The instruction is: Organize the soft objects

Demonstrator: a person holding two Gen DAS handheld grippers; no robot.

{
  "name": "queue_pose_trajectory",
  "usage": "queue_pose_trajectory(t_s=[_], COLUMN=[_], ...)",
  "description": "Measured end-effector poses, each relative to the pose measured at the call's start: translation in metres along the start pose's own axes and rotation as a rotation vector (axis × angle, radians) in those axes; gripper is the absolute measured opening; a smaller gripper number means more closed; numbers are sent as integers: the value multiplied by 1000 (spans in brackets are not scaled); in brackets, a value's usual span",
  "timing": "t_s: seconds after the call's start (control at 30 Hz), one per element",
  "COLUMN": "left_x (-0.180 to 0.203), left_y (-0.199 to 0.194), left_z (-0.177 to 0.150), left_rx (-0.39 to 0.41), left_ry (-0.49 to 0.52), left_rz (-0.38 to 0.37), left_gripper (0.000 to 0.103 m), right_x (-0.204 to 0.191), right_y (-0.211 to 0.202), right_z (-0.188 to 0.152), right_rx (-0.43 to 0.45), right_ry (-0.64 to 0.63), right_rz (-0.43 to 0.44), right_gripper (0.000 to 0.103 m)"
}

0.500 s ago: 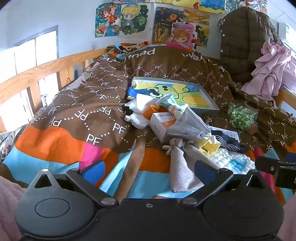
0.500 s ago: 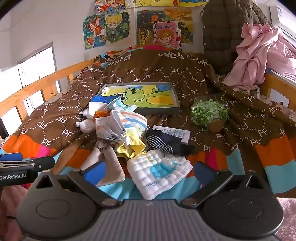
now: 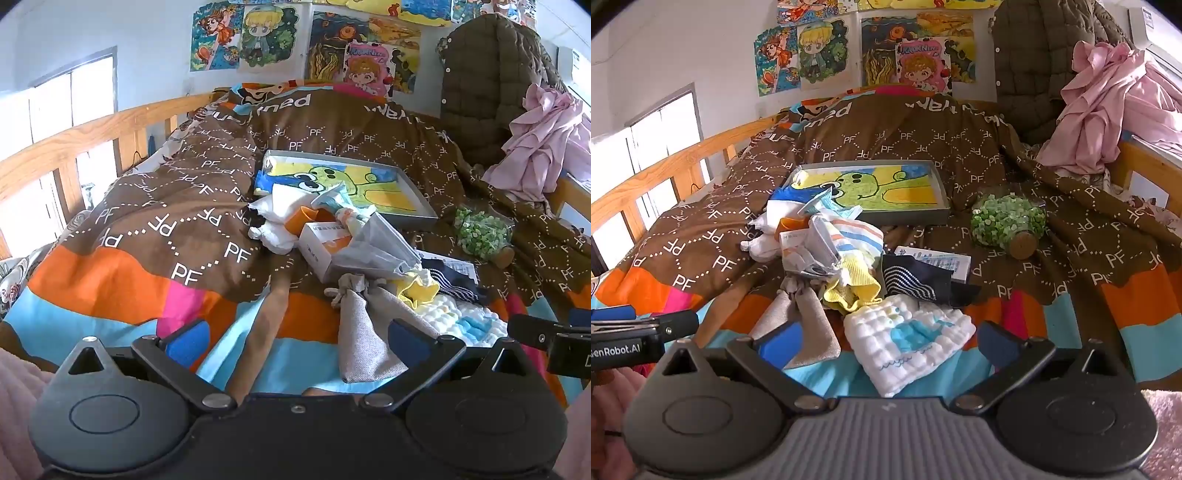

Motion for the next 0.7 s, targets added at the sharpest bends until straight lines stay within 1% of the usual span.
queue_pose_trajectory(t_s=[0.7], left_x=[0], left_y=[2], left_z=[1], left_rx=[-1], left_ry=[1], left_rz=[-8], left_gripper=[102], right_x=[0], right_y=[0], right_z=[0], right_rx=[-4], right_ry=[1], right_rz=[1], right_gripper=[103])
Point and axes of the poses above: each gripper's, at about its wrist camera, not at the fingertips, and y roughly the way its jaws point, x to its right, z to its top, the point moved 3 cm from there along y, roughly the way its jaws point, and after that the axes turned 5 degrees about -y, right-handed, at the moved point
